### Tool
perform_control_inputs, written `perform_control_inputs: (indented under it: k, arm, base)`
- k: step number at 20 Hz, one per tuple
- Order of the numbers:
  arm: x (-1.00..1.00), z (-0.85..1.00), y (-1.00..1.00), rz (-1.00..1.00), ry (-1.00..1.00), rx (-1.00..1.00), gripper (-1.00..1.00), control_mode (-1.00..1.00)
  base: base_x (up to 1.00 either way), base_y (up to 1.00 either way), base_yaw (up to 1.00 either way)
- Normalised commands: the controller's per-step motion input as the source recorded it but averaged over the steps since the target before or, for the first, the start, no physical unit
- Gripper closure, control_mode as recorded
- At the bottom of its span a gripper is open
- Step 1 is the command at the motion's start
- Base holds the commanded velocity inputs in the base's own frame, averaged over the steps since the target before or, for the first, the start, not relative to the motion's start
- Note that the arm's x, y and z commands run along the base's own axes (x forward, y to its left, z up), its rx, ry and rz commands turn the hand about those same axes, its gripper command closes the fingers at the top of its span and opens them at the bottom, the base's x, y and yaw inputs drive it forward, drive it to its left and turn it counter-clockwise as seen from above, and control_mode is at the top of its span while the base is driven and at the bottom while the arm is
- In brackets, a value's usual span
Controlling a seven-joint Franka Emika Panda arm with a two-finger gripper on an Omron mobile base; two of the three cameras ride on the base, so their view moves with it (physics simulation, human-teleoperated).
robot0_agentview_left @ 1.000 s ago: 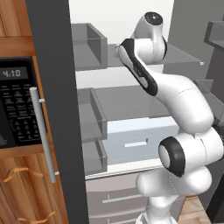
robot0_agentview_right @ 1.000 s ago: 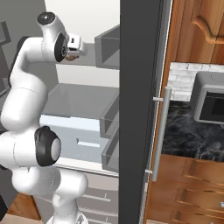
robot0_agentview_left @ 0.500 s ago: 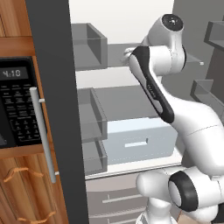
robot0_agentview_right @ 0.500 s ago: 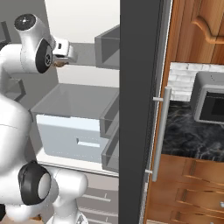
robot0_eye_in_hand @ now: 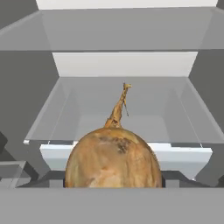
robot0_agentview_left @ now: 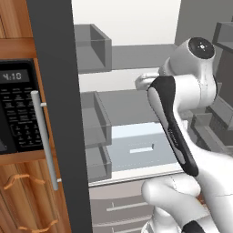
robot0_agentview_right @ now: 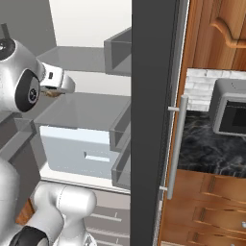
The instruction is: Grab the onion and lemon from the fridge, place them in the blender, close the lid, and turn on the blender to create a marinade.
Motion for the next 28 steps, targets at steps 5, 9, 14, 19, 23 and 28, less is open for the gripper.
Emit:
perform_control_inputs:
  k: [5, 9, 14, 19, 23, 28]
  arm:
    - [-1.00, -0.45, -0.07, 0.00, 0.06, 0.00, 1.00, -1.00]
    - [-1.00, -0.29, -0.01, 0.00, 0.11, 0.00, 1.00, -1.00]
    - [-0.40, -0.03, 0.00, 0.00, 0.02, 0.00, 1.00, 1.00]
    - [0.00, 0.00, 0.00, 0.00, 0.00, 0.00, 1.00, 1.00]
    - [0.00, 0.00, 0.00, 0.00, 0.00, 0.00, 1.00, 1.00]
    - [0.00, 0.00, 0.00, 0.00, 0.00, 0.00, 1.00, 1.00]
  base:
    - [0.00, 0.00, 0.00]
    - [0.00, 0.00, 0.00]
    - [-0.60, 0.00, -0.02]
    - [-1.00, -0.05, -0.15]
    - [-0.93, -0.18, -0.48]
    - [-0.59, -0.22, -0.74]
